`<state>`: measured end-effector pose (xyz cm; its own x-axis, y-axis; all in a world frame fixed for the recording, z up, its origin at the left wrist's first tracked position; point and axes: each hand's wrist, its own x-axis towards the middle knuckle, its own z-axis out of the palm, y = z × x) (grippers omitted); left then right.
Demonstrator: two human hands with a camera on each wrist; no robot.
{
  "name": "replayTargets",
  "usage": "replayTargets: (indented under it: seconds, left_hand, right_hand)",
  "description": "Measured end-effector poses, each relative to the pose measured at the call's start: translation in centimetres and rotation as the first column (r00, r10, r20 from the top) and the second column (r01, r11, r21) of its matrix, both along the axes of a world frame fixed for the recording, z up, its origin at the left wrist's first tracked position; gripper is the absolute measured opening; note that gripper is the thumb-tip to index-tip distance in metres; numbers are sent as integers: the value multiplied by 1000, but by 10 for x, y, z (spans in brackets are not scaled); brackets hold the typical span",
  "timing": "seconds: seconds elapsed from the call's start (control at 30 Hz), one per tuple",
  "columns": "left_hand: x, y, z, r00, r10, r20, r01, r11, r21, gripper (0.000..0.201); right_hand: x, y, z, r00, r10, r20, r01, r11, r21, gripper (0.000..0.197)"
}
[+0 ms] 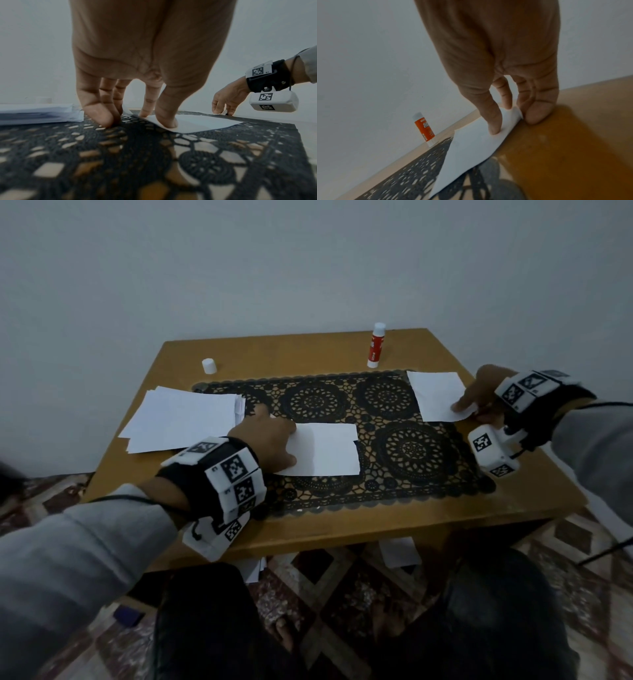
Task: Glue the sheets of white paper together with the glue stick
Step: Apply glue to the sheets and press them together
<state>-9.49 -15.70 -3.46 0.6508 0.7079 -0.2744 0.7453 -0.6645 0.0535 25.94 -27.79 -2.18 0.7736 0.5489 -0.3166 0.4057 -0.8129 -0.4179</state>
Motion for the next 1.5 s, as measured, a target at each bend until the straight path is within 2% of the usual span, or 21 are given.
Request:
replayTargets:
  seconds: [0.1, 0.17, 0.2, 0.27, 0.37, 0.47, 0.53, 0.6, 0.67, 0.73, 0.8, 0.83, 0.9, 0.97, 1.0, 1.07, 1.13, 1.2, 1.27, 1.37, 1.5]
  left_hand:
    - [-1, -4, 0, 1000, 9, 7, -9, 1000, -2, 57]
    - [-2, -5, 0, 1000, 4, 27, -4, 1000, 10, 57]
    - [-3, -6, 0, 999, 2, 42, -3, 1000, 18, 57]
    - [-4, -8, -1, 997, -12, 77, 8, 999, 46, 57]
    - [-6, -12, -1, 991, -54, 119, 38, 990, 137, 57]
    - [-6, -11, 0, 993, -63, 104, 42, 980, 195, 59]
    - [-5, -5, 6, 969, -41, 243, 13, 993, 116, 52]
    - [-7, 4, 19, 849, 86, 522, -30, 993, -114, 36]
    - [-10, 2, 33, 619, 314, 720, 45, 901, -431, 27]
    - [-15, -4, 42, 423, 558, 714, 118, 748, -653, 16]
    - [-24, -1, 45, 322, 693, 645, 150, 635, -758, 28]
    - [-27, 3, 45, 308, 718, 624, 170, 604, -779, 30]
    - [-35, 11, 42, 401, 706, 584, 157, 575, -803, 30]
    - [-40, 16, 39, 507, 664, 551, 84, 598, -797, 38]
    - [-41, 17, 36, 539, 634, 554, 57, 629, -775, 35]
    - [-42, 17, 32, 626, 493, 604, -4, 777, -629, 17]
    - [-41, 23, 27, 704, 370, 606, -84, 891, -447, 16]
    - [-40, 29, 22, 694, 389, 606, -128, 895, -427, 17]
    - [-39, 32, 19, 664, 419, 619, -159, 889, -430, 18]
    - [-37, 32, 14, 666, 434, 607, -184, 884, -429, 21]
    - [-34, 30, 6, 658, 493, 569, -206, 845, -494, 24]
  right_hand:
    - [-7, 5, -2, 997, -59, 59, 60, 998, -18, 23]
    - [-3, 9, -4, 991, -48, 124, 51, 999, -19, 22]
    - [-2, 9, -3, 993, -54, 105, 54, 999, 5, 21]
    - [-6, 4, 4, 997, -81, -16, 82, 990, 112, 12]
    - [-21, 1, 22, 986, -81, -147, 132, 914, 383, 14]
    - [-54, 4, 41, 950, 127, -285, 52, 836, 546, 10]
    - [-77, 6, 52, 846, 334, -416, -23, 802, 597, 12]
    - [-103, 10, 59, 731, 481, -484, -110, 783, 612, 14]
    - [-123, 14, 60, 657, 561, -503, -210, 777, 593, 8]
    - [-137, 21, 56, 632, 592, -501, -295, 781, 550, 8]
    - [-147, 27, 51, 649, 593, -476, -355, 790, 500, 8]
    - [-150, 28, 48, 663, 590, -461, -380, 796, 472, 5]
    - [-153, 30, 43, 680, 582, -446, -417, 808, 416, 9]
    - [-155, 31, 40, 692, 573, -439, -448, 818, 361, 10]
    - [-155, 32, 38, 703, 566, -430, -460, 823, 332, 11]
    - [-153, 35, 34, 742, 543, -394, -457, 839, 295, 18]
    - [-152, 38, 29, 782, 499, -374, -409, 863, 296, 21]
    - [-153, 39, 25, 783, 462, -418, -361, 883, 300, 20]
    - [-154, 37, 22, 747, 450, -490, -345, 892, 292, 17]
    - [-155, 34, 16, 709, 444, -548, -333, 896, 295, 8]
    - [-154, 32, 7, 710, 411, -572, -277, 910, 309, 12]
